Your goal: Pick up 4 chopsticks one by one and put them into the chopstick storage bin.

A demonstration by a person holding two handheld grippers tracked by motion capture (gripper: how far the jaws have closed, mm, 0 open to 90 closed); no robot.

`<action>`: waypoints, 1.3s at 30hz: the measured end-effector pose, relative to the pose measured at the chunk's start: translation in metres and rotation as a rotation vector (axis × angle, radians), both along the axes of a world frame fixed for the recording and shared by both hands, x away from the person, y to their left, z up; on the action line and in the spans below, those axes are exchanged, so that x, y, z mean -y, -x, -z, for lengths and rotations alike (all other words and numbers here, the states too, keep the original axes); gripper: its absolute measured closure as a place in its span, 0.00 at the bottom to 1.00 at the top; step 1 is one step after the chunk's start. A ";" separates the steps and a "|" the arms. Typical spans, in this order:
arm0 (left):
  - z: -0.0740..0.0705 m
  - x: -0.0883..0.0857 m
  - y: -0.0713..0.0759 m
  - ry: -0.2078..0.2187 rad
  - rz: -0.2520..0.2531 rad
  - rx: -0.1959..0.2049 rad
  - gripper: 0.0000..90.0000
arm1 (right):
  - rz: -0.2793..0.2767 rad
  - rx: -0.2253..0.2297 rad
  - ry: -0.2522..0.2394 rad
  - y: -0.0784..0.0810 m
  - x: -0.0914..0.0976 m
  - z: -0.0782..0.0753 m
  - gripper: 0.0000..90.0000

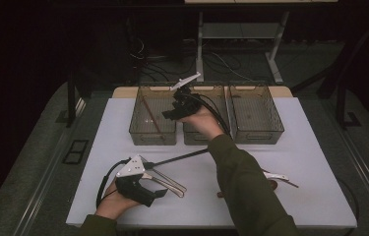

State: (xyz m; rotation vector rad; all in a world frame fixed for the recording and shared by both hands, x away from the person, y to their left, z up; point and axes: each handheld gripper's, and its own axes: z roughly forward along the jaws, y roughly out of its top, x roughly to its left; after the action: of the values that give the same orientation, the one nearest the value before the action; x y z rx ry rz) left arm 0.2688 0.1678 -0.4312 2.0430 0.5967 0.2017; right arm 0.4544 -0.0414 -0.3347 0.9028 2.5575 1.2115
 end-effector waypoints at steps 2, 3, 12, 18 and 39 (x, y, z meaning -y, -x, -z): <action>0.000 0.000 0.000 0.000 0.001 0.000 0.00 | -0.005 0.007 -0.003 0.006 0.010 0.000 0.45; 0.000 0.000 0.000 -0.006 0.004 0.000 0.00 | -0.006 0.009 -0.011 0.009 0.017 0.000 0.45; 0.001 0.002 0.001 -0.009 0.002 -0.009 0.00 | -0.014 0.026 -0.036 0.034 0.075 0.002 0.45; 0.002 0.002 0.000 -0.035 0.007 -0.009 0.00 | -0.014 0.042 -0.056 0.051 0.115 0.006 0.48; 0.004 0.002 0.001 -0.043 -0.005 -0.014 0.00 | 0.051 0.021 0.030 0.096 0.218 0.050 0.67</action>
State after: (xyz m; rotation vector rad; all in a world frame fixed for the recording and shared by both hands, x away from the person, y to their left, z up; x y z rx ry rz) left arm 0.2681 0.1660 -0.4349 2.0858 0.6108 0.2053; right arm 0.3584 -0.2599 -0.3849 0.9376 2.5132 1.1590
